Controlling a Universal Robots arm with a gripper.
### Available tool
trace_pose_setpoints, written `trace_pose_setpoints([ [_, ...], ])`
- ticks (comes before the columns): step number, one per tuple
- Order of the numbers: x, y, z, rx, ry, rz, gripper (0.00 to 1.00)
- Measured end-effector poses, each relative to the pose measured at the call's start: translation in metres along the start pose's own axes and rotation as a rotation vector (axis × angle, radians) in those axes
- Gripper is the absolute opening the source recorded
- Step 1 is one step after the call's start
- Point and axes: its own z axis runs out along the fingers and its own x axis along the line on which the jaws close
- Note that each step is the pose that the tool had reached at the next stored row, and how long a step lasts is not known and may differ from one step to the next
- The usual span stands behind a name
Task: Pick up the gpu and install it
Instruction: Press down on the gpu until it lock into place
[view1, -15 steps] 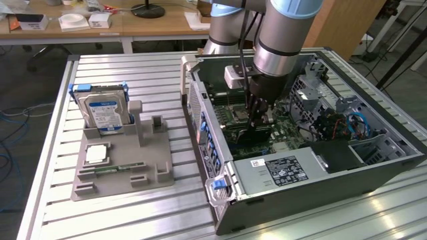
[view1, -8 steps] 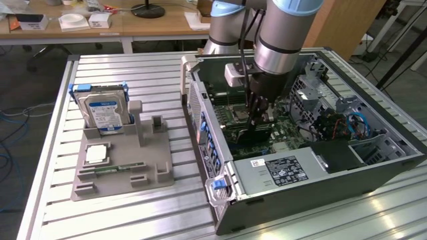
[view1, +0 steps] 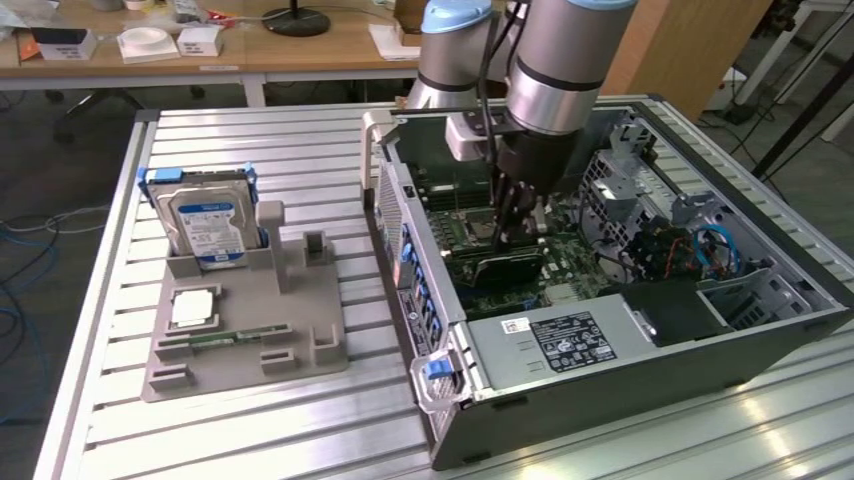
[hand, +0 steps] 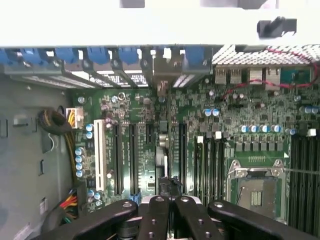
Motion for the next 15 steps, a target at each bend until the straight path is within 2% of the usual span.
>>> trace_pose_setpoints([
  [3,0.000,0.0052,-0.0025,-0.0016,-0.0001,-0.003,0.11],
  [8,0.000,0.0115,-0.0094,-0.0087,0.0002,-0.007,0.11],
  [12,0.001,0.0192,-0.0131,-0.0105,0.0003,-0.007,0.11],
  [15,0.001,0.0283,-0.0155,-0.0110,0.0003,-0.007,0.11],
])
